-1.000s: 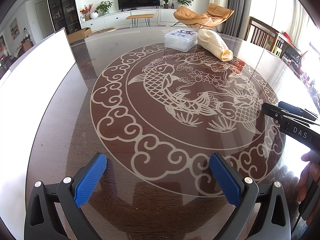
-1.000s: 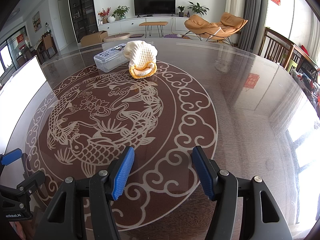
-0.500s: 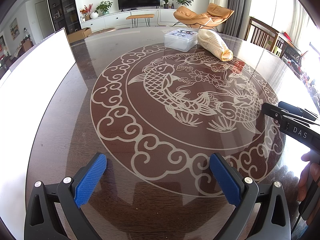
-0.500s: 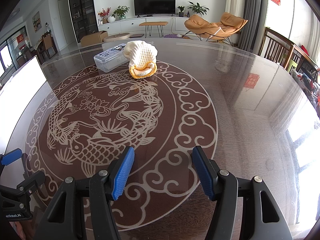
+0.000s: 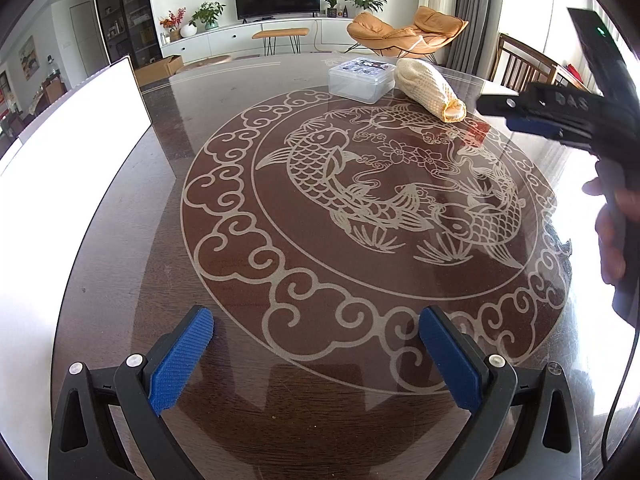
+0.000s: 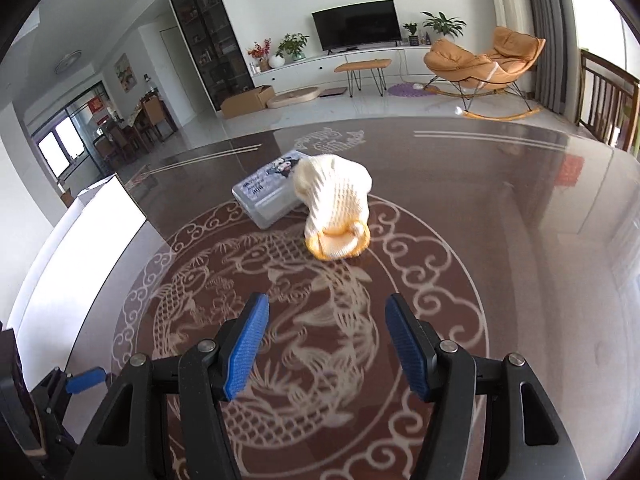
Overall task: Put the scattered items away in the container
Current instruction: 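Grasp the cream knit glove with the right gripper while the left grasps the cartoon plastic box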
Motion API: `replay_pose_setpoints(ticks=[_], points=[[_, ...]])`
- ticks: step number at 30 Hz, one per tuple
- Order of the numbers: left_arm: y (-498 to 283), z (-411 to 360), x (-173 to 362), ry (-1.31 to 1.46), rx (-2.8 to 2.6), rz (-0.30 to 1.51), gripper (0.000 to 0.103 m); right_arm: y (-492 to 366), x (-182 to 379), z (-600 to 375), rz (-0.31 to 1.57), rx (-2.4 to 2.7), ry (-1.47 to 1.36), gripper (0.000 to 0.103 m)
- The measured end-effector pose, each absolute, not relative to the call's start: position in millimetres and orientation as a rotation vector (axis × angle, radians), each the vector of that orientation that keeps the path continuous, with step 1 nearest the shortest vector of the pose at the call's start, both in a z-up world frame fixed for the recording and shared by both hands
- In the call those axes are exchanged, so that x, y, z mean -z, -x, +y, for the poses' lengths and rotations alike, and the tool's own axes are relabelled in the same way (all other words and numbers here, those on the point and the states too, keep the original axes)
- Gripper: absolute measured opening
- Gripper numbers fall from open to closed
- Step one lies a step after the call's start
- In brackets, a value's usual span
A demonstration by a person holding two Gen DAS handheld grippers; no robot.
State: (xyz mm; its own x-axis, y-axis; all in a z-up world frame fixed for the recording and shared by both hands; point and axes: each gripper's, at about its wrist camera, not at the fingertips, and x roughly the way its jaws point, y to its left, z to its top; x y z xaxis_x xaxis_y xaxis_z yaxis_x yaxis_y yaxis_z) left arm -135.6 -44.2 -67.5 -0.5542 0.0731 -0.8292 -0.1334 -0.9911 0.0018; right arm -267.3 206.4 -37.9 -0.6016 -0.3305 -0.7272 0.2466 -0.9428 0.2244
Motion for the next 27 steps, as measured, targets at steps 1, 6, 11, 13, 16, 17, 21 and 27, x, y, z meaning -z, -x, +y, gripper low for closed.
replay_pose_setpoints(ticks=[1,6,11,13,16,17,21,27], points=[[135.7,-44.2,67.5,1.419,-2.669,0.098,0.103,279.6,36.9,199.0,-0.117,2.548,-1.203,0.062],[136.0,-44.5,67.6,1.419,-2.669,0.097,0.103,328.7,44.3,168.9,0.095,2.591,-1.298,0.062],[135.4,-44.2,67.2,1.419,-2.669,0.096,0.103,363.8,62.6,168.5,0.106,2.565,-1.384,0.062],[135.6,-43.8,67.4,1.419,-2.669,0.097,0.103,368.7,64.1,175.5,0.021,2.535,-1.359,0.056],[137.1,-44.2,66.7,1.423,-2.651,0.102,0.103,363.4,62.4,187.8,-0.043,2.545,-1.327,0.032],[141.8,-44.3,65.6,1.417,-2.621,0.105,0.103,357.6,61.9,193.0,-0.054,2.547,-1.321,0.031],[192.6,-45.2,50.7,1.349,-2.522,0.034,0.103,310.3,63.0,216.8,0.04,2.592,-1.308,0.032],[317.3,-5.4,39.6,1.26,-2.407,0.249,0.103,258.3,68.0,248.3,0.004,2.636,-1.241,0.032]])
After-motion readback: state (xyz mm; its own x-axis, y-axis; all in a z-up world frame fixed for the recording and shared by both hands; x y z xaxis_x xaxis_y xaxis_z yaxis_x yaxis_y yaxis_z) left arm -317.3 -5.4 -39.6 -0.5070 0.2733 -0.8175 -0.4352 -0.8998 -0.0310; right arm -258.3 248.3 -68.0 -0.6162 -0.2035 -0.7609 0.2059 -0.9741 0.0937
